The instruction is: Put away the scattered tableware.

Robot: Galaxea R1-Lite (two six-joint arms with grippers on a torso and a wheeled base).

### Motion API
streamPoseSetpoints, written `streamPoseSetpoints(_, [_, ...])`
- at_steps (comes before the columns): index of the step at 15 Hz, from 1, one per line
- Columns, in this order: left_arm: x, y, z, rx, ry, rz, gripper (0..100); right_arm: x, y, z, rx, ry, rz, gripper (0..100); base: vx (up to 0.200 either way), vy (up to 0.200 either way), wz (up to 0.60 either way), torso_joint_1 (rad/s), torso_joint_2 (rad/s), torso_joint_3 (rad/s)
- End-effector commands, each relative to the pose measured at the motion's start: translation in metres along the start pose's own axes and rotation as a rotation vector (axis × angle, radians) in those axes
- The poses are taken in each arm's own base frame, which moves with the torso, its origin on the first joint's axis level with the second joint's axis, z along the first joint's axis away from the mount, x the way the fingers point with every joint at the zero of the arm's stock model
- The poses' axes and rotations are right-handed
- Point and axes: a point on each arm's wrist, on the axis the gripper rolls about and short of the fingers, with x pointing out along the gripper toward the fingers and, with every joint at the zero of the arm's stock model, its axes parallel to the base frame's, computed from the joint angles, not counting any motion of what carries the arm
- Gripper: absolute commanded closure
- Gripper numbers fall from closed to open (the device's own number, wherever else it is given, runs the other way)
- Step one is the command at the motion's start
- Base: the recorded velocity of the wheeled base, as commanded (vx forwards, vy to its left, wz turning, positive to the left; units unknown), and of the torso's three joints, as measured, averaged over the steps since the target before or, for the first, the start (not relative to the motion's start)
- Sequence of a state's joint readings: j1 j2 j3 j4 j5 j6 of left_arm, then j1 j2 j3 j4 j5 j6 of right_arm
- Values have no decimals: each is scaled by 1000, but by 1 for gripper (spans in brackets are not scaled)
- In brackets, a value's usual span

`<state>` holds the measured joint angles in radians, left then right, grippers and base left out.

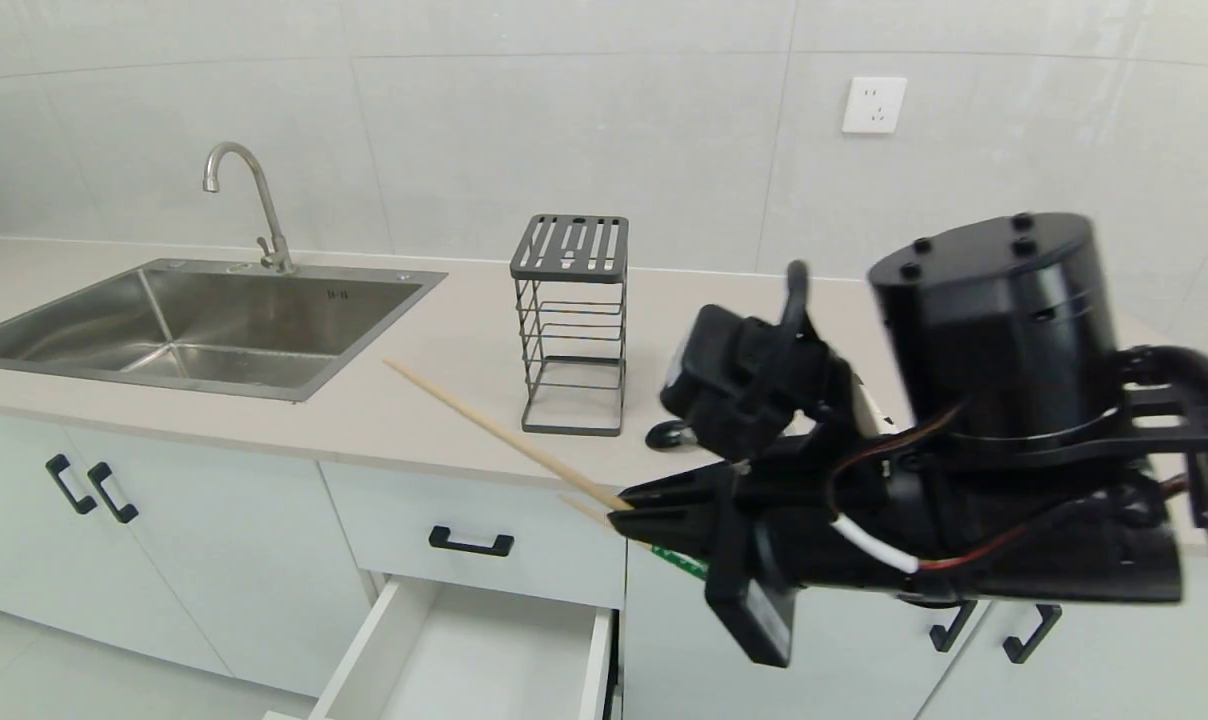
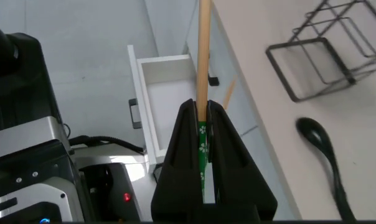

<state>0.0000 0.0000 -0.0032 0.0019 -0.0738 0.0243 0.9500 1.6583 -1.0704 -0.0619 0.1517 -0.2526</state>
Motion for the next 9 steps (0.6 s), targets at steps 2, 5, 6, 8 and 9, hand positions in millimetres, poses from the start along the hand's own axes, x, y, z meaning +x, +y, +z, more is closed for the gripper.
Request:
streamPoseSetpoints(2, [0,0,0,0,0,0,0,61,12,-7,-14,84,46,100,0,0,0,0,0,0])
streamPoseSetpoints(5, [0,0,0,0,0,0,0,80,18,-9,-22,108,48,100,0,0,0,0,0,0])
streamPoseSetpoints(6, [0,0,0,0,0,2,0,88,23,-9,-28,110,55,100,0,0,0,0,0,0])
streamPoseSetpoints(8, [0,0,0,0,0,-1,0,104,25,-12,-34,98,38,100,0,0,0,0,0,0])
streamPoseSetpoints(9, [0,0,0,0,0,0,0,112,28,-16,-36,101,38,100,0,0,0,0,0,0])
